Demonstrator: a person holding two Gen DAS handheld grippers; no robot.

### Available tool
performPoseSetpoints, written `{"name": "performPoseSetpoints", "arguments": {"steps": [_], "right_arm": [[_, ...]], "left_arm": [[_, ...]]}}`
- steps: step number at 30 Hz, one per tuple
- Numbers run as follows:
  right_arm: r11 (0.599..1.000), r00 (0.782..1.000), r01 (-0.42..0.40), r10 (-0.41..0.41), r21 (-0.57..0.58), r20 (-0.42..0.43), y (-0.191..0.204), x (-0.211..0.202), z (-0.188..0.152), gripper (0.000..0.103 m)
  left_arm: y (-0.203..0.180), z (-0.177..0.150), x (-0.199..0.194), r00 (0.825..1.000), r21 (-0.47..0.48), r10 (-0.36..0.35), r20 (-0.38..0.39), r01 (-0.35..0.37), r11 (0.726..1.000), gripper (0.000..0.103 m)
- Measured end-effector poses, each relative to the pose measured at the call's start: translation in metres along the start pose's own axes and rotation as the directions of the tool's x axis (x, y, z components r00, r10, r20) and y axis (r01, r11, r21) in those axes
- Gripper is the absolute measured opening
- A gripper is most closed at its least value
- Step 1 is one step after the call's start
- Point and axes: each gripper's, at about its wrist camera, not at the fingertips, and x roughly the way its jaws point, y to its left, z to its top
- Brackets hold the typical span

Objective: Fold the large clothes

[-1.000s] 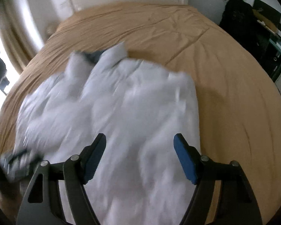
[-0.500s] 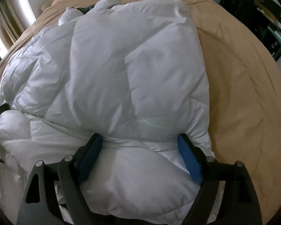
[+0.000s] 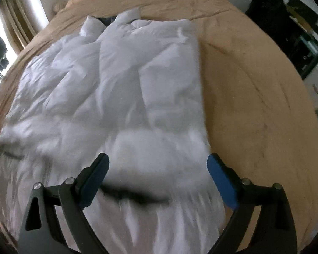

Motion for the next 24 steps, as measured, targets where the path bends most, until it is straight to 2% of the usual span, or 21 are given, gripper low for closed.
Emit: {"name": "performPoseSetpoints", "arguments": {"steps": [3,4,5,7,9,11,13,16,18,19,20,21,22,23,24], "right_arm": [[0.999,0.998,0.032,-0.032,-0.013,-0.054,-0.014,0.006,-0.046,0.098],[0.999,0.994,0.048,-0.049,-0.016,-0.099,-0.021,0.02,-0.058,0.098],[0.998,0.989,0.056,-0.058,-0.016,-0.139,-0.024,0.033,-0.069,0.098],[0.999,0.989,0.048,-0.048,-0.003,-0.141,-0.031,0.046,-0.078,0.102],[0.998,0.987,0.028,-0.019,0.056,-0.158,-0.043,0.043,-0.079,0.102],[0.994,0.986,-0.009,0.026,0.105,-0.166,-0.055,0.031,-0.085,0.102],[0.994,0.984,-0.039,0.057,0.105,-0.169,-0.062,0.021,-0.093,0.102],[0.983,0.971,-0.132,0.154,0.131,-0.181,-0.07,0.012,-0.115,0.101],[0.98,0.971,-0.155,0.175,0.127,-0.165,-0.072,0.009,-0.122,0.087],[0.98,0.971,-0.155,0.175,0.127,-0.163,-0.073,0.009,-0.123,0.073],[0.972,0.967,-0.179,0.202,0.149,-0.156,-0.076,0.008,-0.123,0.055],[0.966,0.964,-0.199,0.223,0.166,-0.145,-0.077,0.006,-0.13,0.044],[0.954,0.957,-0.233,0.259,0.19,-0.128,-0.081,0.001,-0.132,0.029],[0.94,0.952,-0.262,0.289,0.217,-0.104,-0.088,-0.008,-0.129,0.022],[0.929,0.948,-0.287,0.31,0.232,-0.071,-0.095,-0.02,-0.125,0.021]], "left_arm": [[0.014,-0.025,0.026,0.988,0.023,0.125,-0.086,-0.123,0.992,0.098],[0.023,-0.036,0.043,0.973,0.033,0.188,-0.135,-0.185,0.982,0.098],[0.032,-0.043,0.054,0.964,0.016,0.196,-0.178,-0.196,0.98,0.099],[0.049,-0.051,0.053,0.975,-0.096,0.109,-0.193,-0.129,0.987,0.099],[0.058,-0.054,0.038,0.981,-0.167,0.076,-0.18,-0.107,0.98,0.098],[0.058,-0.06,0.021,0.985,-0.156,0.065,-0.16,-0.091,0.984,0.098],[0.054,-0.07,0.01,0.987,-0.123,0.023,-0.161,-0.043,0.992,0.098],[0.048,-0.089,0.011,0.977,-0.115,-0.052,-0.205,0.028,0.993,0.096],[0.045,-0.1,0.02,0.973,-0.115,-0.052,-0.227,0.026,0.993,0.08],[0.044,-0.102,0.024,0.973,-0.119,-0.042,-0.227,0.015,0.993,0.078],[0.042,-0.1,0.025,0.974,-0.121,-0.027,-0.223,0.0,0.993,0.066],[0.04,-0.094,0.022,0.976,-0.131,-0.015,-0.219,-0.015,0.991,0.047],[0.04,-0.09,0.018,0.976,-0.144,-0.021,-0.216,-0.011,0.99,0.038],[0.041,-0.087,0.011,0.978,-0.158,-0.028,-0.206,-0.005,0.987,0.025],[0.041,-0.083,0.003,0.982,-0.171,-0.034,-0.188,0.002,0.985,0.022]]}}
